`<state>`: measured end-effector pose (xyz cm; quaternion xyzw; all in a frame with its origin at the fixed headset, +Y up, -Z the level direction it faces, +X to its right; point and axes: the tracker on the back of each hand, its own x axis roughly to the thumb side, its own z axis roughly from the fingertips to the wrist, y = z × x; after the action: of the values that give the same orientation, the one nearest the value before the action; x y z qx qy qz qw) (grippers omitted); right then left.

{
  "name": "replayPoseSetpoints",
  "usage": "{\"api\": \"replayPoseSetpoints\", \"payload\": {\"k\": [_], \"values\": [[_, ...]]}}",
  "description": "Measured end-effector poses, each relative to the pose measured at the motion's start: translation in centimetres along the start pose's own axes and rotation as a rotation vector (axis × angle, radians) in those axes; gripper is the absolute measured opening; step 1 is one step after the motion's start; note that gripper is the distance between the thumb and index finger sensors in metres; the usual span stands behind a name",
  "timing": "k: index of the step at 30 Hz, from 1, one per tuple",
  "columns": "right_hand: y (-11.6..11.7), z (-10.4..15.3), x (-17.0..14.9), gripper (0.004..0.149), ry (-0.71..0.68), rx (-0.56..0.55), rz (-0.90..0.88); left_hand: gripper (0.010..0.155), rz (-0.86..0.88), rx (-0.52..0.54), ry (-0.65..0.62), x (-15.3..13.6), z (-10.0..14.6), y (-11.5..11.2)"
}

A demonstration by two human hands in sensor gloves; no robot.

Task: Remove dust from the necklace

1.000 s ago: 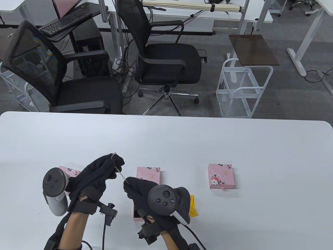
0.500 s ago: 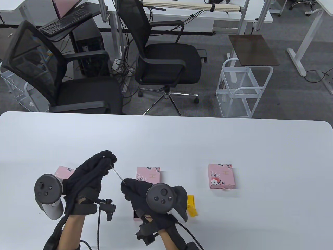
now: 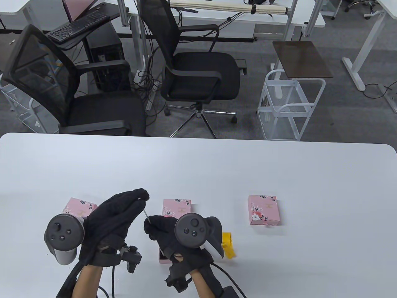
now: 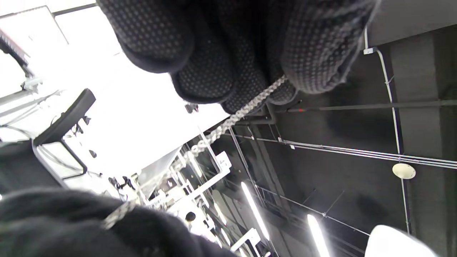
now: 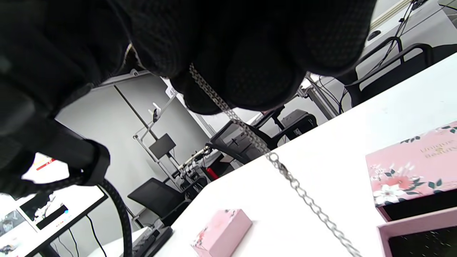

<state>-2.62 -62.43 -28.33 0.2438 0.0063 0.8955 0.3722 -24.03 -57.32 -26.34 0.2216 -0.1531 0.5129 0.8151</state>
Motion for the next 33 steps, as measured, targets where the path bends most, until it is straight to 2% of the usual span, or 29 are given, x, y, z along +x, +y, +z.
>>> {"api": "replayPoseSetpoints", "payload": {"k": [2,5,8,13,14,15,17,19,21,27,29,33], "values": [[0.2,0.0,0.0,0.035,-0.001,0.006,0.024,0.036,0.008,0.025,-0.005,0.1,0.1,-0.2],[0.4,0.1,-0.4,0.037,0.017,0.015,0.042,0.035,0.040,-0.012,0.001,0.2,0.1,-0.4],[0.1,1.0,-1.3,0.049,0.085,0.013,0.136,0.035,0.037,-0.024,0.006,0.3,0.1,-0.4],[-1.1,2.9,-5.6,0.061,0.328,-0.028,0.435,0.035,0.040,-0.048,0.021,0.2,0.1,-0.6],[-1.2,3.3,-7.0,0.063,0.412,-0.031,0.501,0.035,0.042,-0.054,0.027,0.1,0.1,-0.7],[-1.2,3.4,-7.5,0.064,0.437,-0.026,0.517,0.035,0.043,-0.056,0.029,0.1,0.1,-0.7],[-0.6,3.5,-9.7,0.068,0.578,0.057,0.602,0.035,0.039,-0.066,0.030,0.2,0.0,-0.9],[0.3,3.5,-11.3,0.072,0.650,0.153,0.655,0.035,0.038,-0.070,0.028,0.2,0.1,-1.1],[1.4,3.2,-12.7,0.073,0.696,0.189,0.690,0.035,0.039,-0.076,0.028,0.3,0.1,-1.2],[4.1,3.0,-14.8,0.065,0.711,0.253,0.774,0.035,0.037,-0.086,0.024,0.3,0.2,-1.6],[4.1,2.9,-14.9,0.058,0.675,0.213,0.835,0.035,0.032,-0.089,0.026,0.3,0.2,-1.7],[3.6,3.1,-15.1,0.050,0.666,0.171,0.815,0.035,0.019,-0.091,0.028,0.2,0.2,-1.9]]}}
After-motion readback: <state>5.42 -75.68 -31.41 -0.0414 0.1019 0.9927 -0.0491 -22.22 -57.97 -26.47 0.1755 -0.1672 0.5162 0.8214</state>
